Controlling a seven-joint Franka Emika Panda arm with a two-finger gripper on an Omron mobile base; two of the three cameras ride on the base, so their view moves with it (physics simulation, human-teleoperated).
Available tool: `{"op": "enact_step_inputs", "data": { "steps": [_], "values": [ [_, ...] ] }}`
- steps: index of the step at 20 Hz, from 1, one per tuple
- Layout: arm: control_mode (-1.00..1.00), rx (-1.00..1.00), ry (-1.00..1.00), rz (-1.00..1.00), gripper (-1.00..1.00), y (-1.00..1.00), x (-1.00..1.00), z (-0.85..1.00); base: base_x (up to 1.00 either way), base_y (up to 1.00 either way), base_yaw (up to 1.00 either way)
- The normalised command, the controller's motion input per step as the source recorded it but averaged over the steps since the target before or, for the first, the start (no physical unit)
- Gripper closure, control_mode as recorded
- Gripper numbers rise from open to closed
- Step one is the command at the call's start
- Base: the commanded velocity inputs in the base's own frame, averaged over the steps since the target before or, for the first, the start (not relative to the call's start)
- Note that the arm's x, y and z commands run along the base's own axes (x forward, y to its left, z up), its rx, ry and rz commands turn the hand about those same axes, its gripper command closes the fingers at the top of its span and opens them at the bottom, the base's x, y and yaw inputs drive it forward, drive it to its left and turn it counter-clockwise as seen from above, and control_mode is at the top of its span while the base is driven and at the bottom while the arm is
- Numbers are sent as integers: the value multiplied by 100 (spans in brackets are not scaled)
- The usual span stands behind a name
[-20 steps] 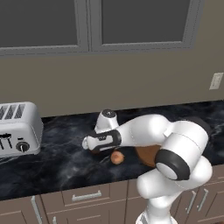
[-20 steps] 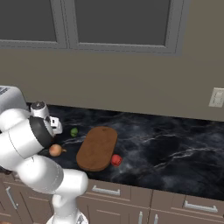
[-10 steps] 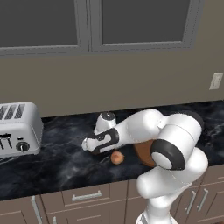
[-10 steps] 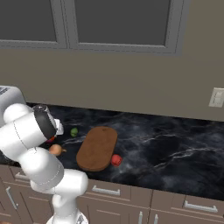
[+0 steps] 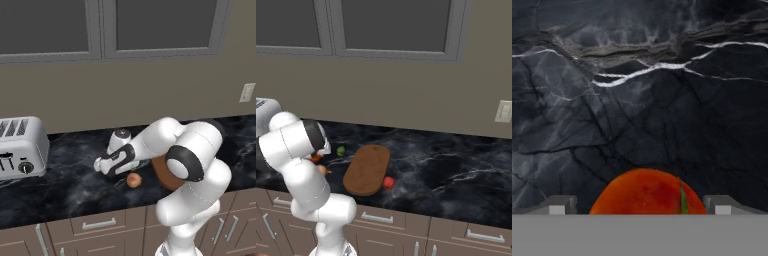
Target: Place the avocado, onion, tomato, and bell pepper on the cutting board.
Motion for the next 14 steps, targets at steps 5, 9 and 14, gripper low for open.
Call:
{"op": "enact_step_inputs", "data": {
  "steps": [5,9,14],
  "values": [
    [-100,-9,0,-7,-100,1,-14,-50,0,0,0],
    [-100,-13,0,-12,100,6,-19,-51,0,0,0],
    [-100,-9,0,-11,100,-11,-39,-36,0,0,0]
  ]
}}
